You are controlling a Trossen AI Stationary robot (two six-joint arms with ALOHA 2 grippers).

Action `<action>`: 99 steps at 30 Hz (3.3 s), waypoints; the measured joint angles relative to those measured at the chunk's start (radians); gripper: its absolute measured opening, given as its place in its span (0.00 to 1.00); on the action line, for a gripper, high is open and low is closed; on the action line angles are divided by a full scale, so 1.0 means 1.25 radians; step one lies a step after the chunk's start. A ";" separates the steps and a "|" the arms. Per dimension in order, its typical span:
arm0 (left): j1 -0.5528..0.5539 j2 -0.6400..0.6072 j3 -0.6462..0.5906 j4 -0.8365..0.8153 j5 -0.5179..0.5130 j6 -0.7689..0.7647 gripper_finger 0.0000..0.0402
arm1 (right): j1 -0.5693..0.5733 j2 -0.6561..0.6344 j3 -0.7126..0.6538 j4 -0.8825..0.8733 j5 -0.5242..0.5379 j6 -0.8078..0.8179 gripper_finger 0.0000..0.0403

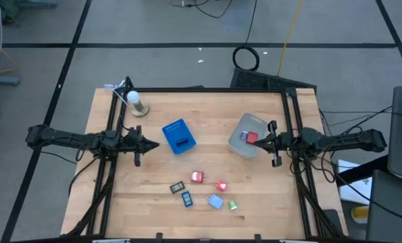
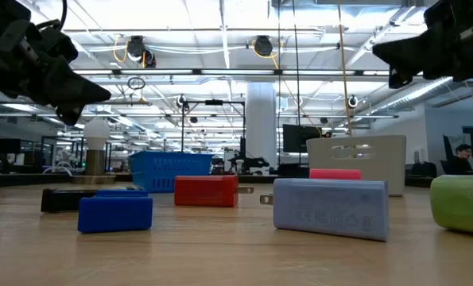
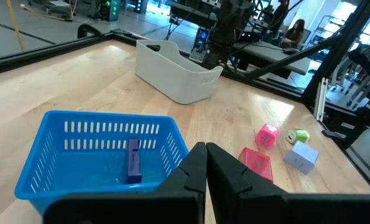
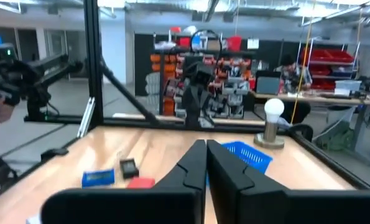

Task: Pick & Place Office items
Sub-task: Put the black digital clock into the blue bin

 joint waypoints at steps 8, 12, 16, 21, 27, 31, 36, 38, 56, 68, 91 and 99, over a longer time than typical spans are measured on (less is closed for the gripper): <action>0.000 0.000 0.000 -0.011 -0.001 0.000 0.02 | 0.000 0.000 -0.002 0.006 0.002 -0.002 0.02; 0.000 0.000 0.000 -0.022 0.001 0.021 0.02 | 0.000 -0.002 -0.002 0.022 0.005 -0.005 0.00; 0.000 0.000 0.000 -0.026 0.004 0.030 0.02 | -0.001 -0.031 -0.002 0.013 0.035 -0.026 0.00; 0.000 0.000 0.000 -0.032 0.027 0.029 0.02 | 0.000 -0.100 -0.002 -0.019 0.066 -0.046 0.00; 0.000 0.000 0.000 -0.031 0.033 -0.002 0.02 | 0.000 -0.183 -0.003 -0.087 0.065 -0.031 0.00; -0.006 0.006 0.000 -0.029 0.034 -0.078 0.02 | 0.000 -0.197 -0.003 -0.111 0.065 -0.019 0.00; -0.096 0.098 0.011 -0.019 -0.012 -0.137 0.01 | 0.000 -0.197 -0.003 -0.102 0.066 -0.016 0.00; -0.147 0.158 0.033 -0.019 -0.070 -0.174 0.01 | 0.000 -0.197 -0.003 -0.101 0.066 -0.012 0.00; -0.374 0.912 0.627 -0.417 -0.228 -0.321 0.14 | 0.000 -0.173 -0.003 -0.109 0.064 0.017 0.00; -0.363 1.128 0.811 -0.555 -0.059 -0.485 0.67 | 0.000 -0.170 0.001 -0.099 0.066 -0.044 0.00; -0.312 1.201 0.822 -0.568 -0.038 -0.312 0.72 | 0.000 -0.170 0.001 -0.090 0.067 -0.082 0.00; -0.308 1.198 0.822 -0.568 0.029 -0.295 0.36 | 0.000 -0.170 0.001 -0.091 0.067 -0.083 0.00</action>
